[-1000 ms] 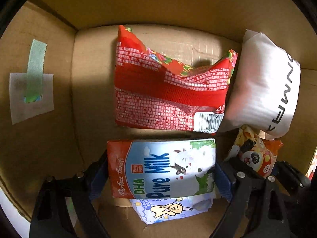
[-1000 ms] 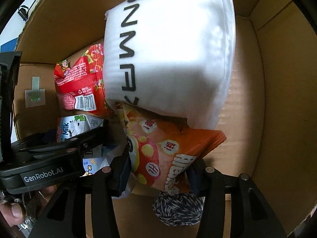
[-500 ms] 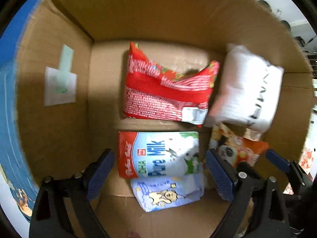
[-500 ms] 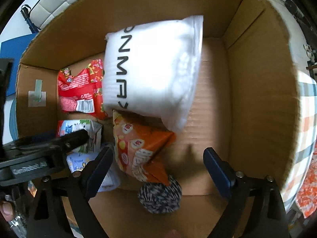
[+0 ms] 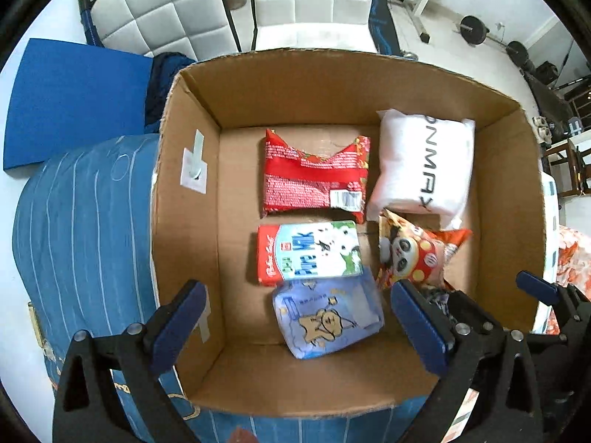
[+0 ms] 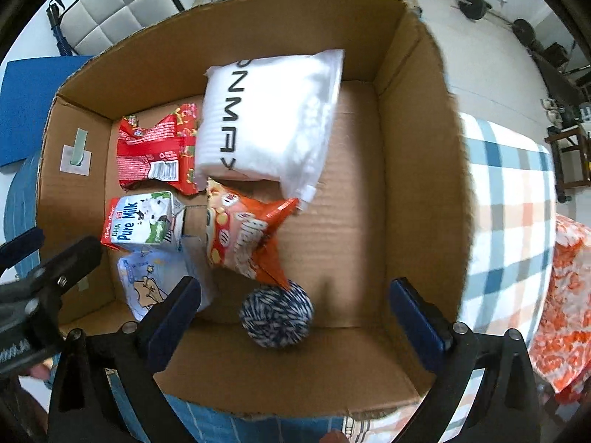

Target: Organize soft objects

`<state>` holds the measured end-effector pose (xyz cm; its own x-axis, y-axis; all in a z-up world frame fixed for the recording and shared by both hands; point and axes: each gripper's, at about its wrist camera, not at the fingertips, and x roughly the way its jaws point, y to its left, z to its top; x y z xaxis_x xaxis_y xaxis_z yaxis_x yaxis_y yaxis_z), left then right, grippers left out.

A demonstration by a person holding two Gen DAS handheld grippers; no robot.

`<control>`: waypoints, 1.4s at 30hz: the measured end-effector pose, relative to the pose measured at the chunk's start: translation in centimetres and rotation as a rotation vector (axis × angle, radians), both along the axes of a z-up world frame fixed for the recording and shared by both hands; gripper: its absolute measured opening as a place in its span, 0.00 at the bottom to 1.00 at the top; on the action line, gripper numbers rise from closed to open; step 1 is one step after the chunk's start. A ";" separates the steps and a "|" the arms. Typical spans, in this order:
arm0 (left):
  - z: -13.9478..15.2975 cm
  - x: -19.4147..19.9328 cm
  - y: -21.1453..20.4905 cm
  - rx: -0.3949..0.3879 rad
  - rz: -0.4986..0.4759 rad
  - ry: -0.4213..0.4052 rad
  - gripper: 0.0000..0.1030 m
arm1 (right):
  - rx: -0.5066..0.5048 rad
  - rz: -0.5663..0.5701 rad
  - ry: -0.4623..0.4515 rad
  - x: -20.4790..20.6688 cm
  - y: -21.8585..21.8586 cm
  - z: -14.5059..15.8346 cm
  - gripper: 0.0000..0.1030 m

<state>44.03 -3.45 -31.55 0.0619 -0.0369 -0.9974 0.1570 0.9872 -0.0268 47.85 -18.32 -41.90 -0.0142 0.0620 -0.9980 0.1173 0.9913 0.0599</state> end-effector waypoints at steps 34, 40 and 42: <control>23.4 -19.9 2.9 -0.071 0.023 -0.438 1.00 | -0.021 0.003 -0.374 -22.5 -3.7 25.2 1.00; 27.1 -23.2 3.2 -0.100 0.021 -0.459 1.00 | -0.012 -0.021 -0.471 -27.5 -4.5 31.5 1.00; 27.9 -24.0 3.3 -0.097 0.016 -0.465 1.00 | -0.019 -0.017 -0.488 -28.8 -4.5 32.8 1.00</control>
